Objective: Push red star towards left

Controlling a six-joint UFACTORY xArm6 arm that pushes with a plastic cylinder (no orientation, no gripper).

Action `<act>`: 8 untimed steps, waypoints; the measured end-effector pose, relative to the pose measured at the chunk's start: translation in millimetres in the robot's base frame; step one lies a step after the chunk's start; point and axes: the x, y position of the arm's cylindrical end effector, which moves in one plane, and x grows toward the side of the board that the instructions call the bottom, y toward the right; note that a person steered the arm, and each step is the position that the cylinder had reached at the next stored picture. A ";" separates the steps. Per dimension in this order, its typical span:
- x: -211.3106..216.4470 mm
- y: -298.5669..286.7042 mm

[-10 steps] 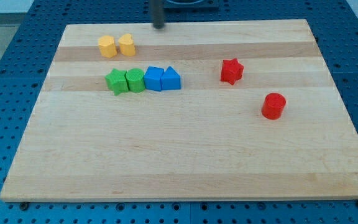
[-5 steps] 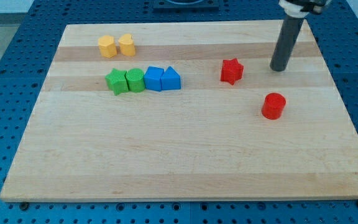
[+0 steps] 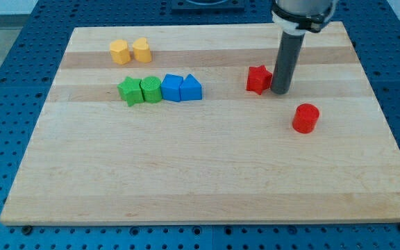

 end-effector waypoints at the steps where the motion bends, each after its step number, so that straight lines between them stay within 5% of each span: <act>1: -19.7 -12.7; 3: -39.4 -22.8; 6: 35.4 -27.6; 8: -53.4 -43.4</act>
